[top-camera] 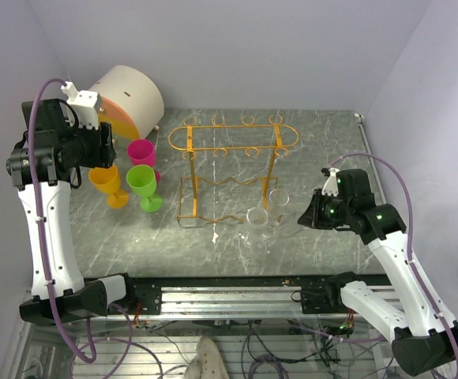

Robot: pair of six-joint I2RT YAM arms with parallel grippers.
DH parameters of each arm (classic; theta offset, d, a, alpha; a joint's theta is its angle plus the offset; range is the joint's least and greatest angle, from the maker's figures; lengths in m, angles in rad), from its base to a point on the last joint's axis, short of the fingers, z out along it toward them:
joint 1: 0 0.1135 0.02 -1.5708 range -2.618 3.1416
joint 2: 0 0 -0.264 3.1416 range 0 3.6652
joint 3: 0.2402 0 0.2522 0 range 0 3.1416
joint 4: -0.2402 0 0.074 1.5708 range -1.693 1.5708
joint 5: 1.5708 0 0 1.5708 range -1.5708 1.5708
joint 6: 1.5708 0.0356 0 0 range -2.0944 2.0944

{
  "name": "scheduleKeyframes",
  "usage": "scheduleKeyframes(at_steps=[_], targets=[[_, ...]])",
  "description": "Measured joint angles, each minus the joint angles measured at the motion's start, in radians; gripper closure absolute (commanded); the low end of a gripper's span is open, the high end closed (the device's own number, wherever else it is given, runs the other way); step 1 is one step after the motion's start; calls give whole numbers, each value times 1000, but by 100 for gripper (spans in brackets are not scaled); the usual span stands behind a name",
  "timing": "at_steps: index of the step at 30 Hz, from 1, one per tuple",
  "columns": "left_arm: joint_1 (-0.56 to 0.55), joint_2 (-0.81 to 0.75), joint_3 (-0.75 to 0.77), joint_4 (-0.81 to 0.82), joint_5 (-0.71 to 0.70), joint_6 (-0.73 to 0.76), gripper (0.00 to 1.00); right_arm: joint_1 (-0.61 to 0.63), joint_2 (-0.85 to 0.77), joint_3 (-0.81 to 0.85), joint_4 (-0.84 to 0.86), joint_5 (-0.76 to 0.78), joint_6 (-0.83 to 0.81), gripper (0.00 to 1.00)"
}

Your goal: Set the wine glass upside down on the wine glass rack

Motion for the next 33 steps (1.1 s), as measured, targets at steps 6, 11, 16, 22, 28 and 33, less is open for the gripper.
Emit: scheduleKeyframes(at_steps=[6,11,16,22,28,33], targets=[[0,17,10,-5,27,0,35,2,-2,29,-60,69,-2,100],[0,39,46,-6,60,1,35,2,4,158,-128,145,-12,100],[0,39,55,-6,84,1,35,2,30,287,-201,215,-21,100],[0,39,55,-6,97,1,35,2,55,364,-280,267,-31,100],[0,40,58,-7,107,2,34,2,62,410,-334,315,-34,100],[0,39,60,-3,113,-5,33,2,73,485,-381,402,-31,100]])
